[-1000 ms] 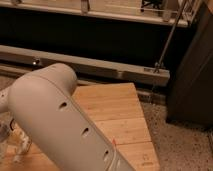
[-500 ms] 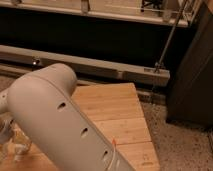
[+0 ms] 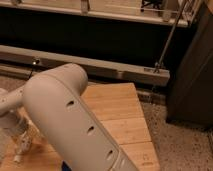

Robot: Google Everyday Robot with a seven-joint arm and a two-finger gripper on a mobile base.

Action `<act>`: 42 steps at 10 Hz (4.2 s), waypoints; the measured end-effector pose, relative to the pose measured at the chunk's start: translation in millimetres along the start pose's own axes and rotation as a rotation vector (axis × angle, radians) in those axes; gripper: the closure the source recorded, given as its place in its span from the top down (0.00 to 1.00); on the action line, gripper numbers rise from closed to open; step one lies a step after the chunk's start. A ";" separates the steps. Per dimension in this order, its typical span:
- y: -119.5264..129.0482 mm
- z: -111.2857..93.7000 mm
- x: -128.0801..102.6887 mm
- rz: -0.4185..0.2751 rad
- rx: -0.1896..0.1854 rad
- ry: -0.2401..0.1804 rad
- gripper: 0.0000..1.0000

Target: Stand the bottle upright

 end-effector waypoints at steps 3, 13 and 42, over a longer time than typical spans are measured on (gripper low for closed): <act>20.8 -21.6 -26.0 -0.043 -0.171 -0.104 0.65; 58.0 43.4 -83.7 0.029 -0.073 -0.032 0.47; -241.8 14.3 -57.0 0.536 -0.749 0.001 0.00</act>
